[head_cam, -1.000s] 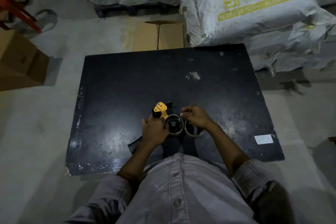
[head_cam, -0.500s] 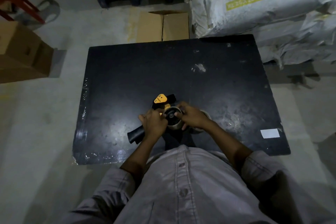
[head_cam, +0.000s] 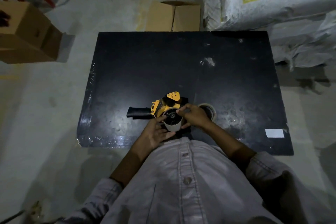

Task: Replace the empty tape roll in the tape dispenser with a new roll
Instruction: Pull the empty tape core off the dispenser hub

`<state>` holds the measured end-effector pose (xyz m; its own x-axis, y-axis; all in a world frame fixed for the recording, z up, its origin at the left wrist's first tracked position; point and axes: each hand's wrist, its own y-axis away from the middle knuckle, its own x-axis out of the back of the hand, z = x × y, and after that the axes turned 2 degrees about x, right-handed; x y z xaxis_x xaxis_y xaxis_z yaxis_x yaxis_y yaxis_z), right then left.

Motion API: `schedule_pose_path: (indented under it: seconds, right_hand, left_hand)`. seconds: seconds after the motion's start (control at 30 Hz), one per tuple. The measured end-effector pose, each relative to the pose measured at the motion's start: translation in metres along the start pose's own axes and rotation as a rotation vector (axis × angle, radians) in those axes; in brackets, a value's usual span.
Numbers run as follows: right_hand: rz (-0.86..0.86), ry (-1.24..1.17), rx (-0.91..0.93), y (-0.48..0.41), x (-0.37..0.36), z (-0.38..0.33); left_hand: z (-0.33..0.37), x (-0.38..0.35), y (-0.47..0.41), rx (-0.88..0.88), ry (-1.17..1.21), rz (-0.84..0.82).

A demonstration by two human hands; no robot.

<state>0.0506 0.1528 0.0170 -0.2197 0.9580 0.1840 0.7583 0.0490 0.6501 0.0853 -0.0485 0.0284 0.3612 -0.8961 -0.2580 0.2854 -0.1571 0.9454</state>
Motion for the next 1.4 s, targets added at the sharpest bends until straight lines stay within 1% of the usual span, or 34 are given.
schedule_pose_path:
  seconds: [0.17,0.33,0.47,0.67,0.9,1.27,1.4]
  right_hand:
    - [-0.076,-0.148,-0.048,0.004,-0.007,0.002]
    - [-0.135,-0.227,-0.091,0.002,-0.015,0.013]
    - [-0.168,-0.193,-0.088,-0.001,-0.015,0.014]
    - [-0.174,-0.182,-0.09,-0.004,-0.009,0.016]
    - [-0.146,-0.172,-0.106,-0.005,-0.01,0.016]
    - [-0.125,-0.195,-0.137,-0.003,-0.013,0.013]
    - [-0.12,-0.187,-0.141,-0.002,-0.013,0.013]
  left_hand:
    - [-0.006,0.01,-0.003,-0.141,-0.05,0.128]
    - [-0.009,0.013,0.0,-0.202,-0.109,0.149]
    - [-0.007,0.014,-0.004,-0.203,-0.123,0.169]
    - [-0.008,0.018,-0.01,-0.196,-0.182,0.146]
    - [-0.013,0.02,-0.019,-0.253,-0.19,0.181]
    - [-0.015,0.022,-0.02,-0.266,-0.181,0.236]
    - [-0.016,0.022,-0.021,-0.268,-0.182,0.228]
